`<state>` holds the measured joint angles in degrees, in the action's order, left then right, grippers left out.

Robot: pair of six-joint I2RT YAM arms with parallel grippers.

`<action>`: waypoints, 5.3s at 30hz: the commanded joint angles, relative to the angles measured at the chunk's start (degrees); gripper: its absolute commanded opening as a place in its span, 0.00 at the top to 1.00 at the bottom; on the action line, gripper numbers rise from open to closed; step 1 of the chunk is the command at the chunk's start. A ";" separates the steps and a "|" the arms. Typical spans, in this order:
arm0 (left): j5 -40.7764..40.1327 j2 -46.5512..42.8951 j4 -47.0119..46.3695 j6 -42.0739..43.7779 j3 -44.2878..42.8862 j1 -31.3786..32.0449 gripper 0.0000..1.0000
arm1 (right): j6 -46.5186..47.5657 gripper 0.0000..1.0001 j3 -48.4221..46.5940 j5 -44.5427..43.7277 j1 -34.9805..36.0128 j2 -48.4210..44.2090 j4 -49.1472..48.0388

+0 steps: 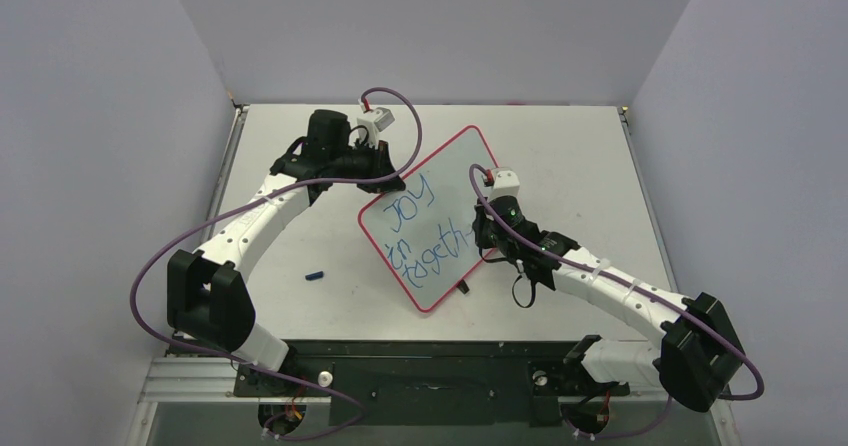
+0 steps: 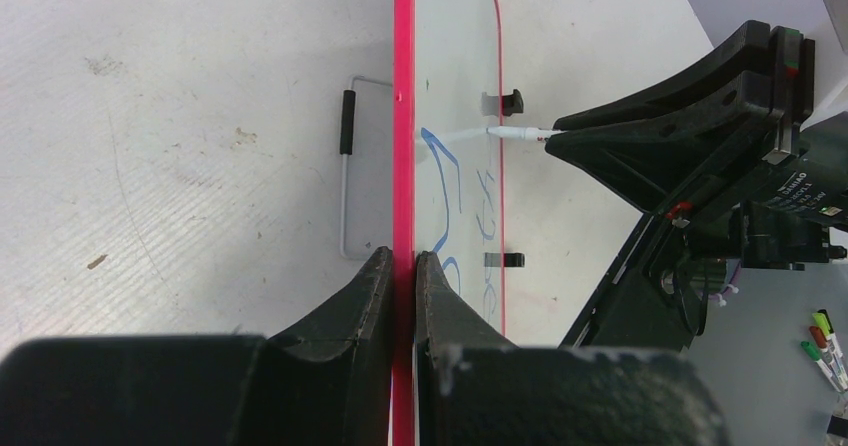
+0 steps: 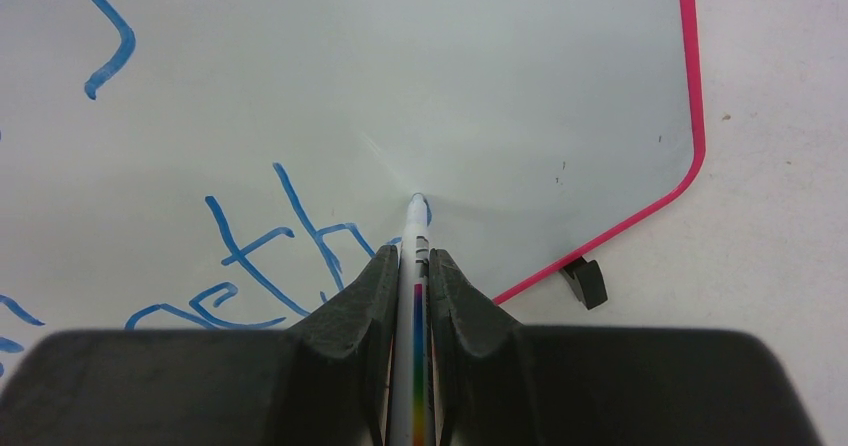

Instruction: Write a sentence on the whiteboard

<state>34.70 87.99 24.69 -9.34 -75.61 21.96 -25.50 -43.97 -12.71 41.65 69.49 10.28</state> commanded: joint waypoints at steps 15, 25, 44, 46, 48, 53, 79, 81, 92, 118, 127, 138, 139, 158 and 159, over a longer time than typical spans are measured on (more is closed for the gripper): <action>-0.70 -1.76 -2.45 2.84 -1.20 0.37 1.00 | -1.59 1.00 1.60 5.37 1.13 -0.14 -4.86; -0.77 -1.79 -2.45 2.84 -1.20 0.37 1.00 | -2.52 1.00 4.72 4.74 1.68 -1.40 -5.36; -0.91 -1.90 -2.38 2.91 -1.20 0.54 1.00 | -3.24 1.00 8.25 3.64 1.61 -3.00 -4.84; -0.92 -1.95 -2.36 2.92 -1.20 0.54 1.00 | -3.24 1.00 8.54 3.28 1.62 -3.19 -4.63; -0.90 -1.93 -2.36 2.93 -1.20 0.54 1.00 | -3.24 1.00 8.76 2.81 1.52 -3.33 -4.35; -0.88 -1.97 -2.36 2.93 -1.20 0.54 1.00 | -2.96 1.00 8.27 0.95 1.36 -3.57 -3.18; -1.28 -2.12 -2.29 3.10 -1.03 0.55 1.00 | 2.45 1.00 -0.99 5.82 -6.59 -6.72 -2.22; -1.30 -2.08 -2.31 3.10 -1.05 0.60 1.00 | 2.96 1.00 -1.37 7.56 -6.76 -6.24 -3.01; -1.34 -1.86 -2.18 3.21 -1.16 0.60 1.00 | 2.34 1.00 -0.33 11.16 -7.39 -3.29 -6.67; -1.22 -1.92 -2.35 3.20 -1.15 0.64 1.00 | -0.51 1.00 9.85 9.51 -8.05 -5.00 -6.61; -1.21 -1.88 -2.29 3.10 -1.15 0.68 1.00 | -0.91 1.00 10.63 9.77 -8.03 -5.25 -6.59; -1.30 -1.77 -2.29 3.19 -1.12 0.68 1.00 | -0.19 1.00 5.93 10.26 -7.98 -2.77 -6.34; -1.30 -1.77 -2.26 3.19 -1.12 0.65 1.00 | -0.14 1.00 5.50 10.30 -7.96 -2.47 -6.33; -1.39 -1.43 -2.10 3.29 -1.20 0.64 1.00 | 0.77 1.00 -0.70 9.91 -8.02 1.33 -6.18; -1.39 -1.42 -2.10 3.28 -1.20 0.64 1.00 | 0.88 1.00 -1.13 9.61 -8.10 1.51 -6.23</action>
<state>33.95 87.85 24.73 -9.17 -75.61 22.17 -24.64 -42.41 -3.64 33.47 69.21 6.94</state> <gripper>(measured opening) 0.055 0.108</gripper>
